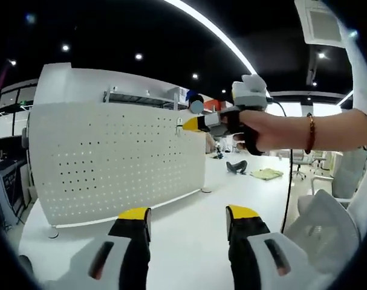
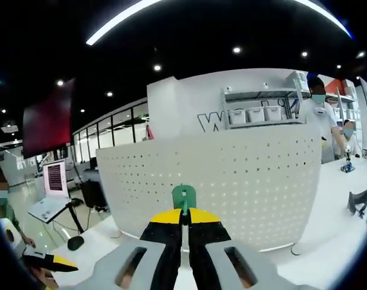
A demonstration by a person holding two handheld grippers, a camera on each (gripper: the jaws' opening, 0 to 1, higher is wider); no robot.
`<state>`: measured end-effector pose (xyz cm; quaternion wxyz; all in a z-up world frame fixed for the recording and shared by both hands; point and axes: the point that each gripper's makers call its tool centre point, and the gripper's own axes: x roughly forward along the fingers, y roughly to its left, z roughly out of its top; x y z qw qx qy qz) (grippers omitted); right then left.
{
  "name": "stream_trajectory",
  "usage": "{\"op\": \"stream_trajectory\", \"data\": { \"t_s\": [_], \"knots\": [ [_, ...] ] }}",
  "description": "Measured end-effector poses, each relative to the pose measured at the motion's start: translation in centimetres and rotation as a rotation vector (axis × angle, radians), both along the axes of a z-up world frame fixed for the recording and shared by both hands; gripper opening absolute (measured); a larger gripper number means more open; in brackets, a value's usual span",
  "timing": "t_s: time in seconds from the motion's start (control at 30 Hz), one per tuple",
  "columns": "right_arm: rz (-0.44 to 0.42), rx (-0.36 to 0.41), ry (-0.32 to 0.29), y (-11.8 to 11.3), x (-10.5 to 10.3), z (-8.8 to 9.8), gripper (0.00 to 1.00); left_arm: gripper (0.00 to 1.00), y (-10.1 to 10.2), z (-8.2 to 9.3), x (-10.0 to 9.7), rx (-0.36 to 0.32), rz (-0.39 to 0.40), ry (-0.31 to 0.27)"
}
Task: Insert the hook assembly into the mounting plate slot until the hook locks in place.
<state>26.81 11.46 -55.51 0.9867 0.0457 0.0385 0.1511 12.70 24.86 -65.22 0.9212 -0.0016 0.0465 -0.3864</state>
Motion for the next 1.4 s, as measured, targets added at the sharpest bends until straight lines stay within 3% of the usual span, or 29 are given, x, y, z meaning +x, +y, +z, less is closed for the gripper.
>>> {"op": "stream_trajectory", "data": {
  "t_s": [0.17,0.27,0.4,0.53,1.0,1.4],
  "knots": [
    [-0.007,-0.009,-0.003,0.2,0.8,0.2,0.01,0.52,0.2,0.3,0.1,-0.048,0.005,0.007],
    [-0.012,-0.012,-0.006,0.3,1.2,0.3,0.01,0.54,0.0,0.0,-0.2,-0.003,-0.018,-0.008],
    [-0.017,-0.015,-0.012,0.5,1.7,0.6,0.01,0.57,0.1,0.4,-0.4,-0.065,-0.019,0.007],
    [-0.022,-0.032,-0.022,0.5,2.4,1.1,0.01,0.59,0.1,-0.1,-0.5,-0.045,-0.02,0.021],
    [-0.035,-0.058,-0.039,0.5,4.1,2.2,0.01,0.69,-0.3,0.4,-1.2,-0.082,-0.045,0.009],
    [-0.071,-0.077,-0.048,-0.7,5.9,2.9,0.01,0.7,0.5,-0.1,-1.4,-0.078,-0.033,0.026]
  ]
}}
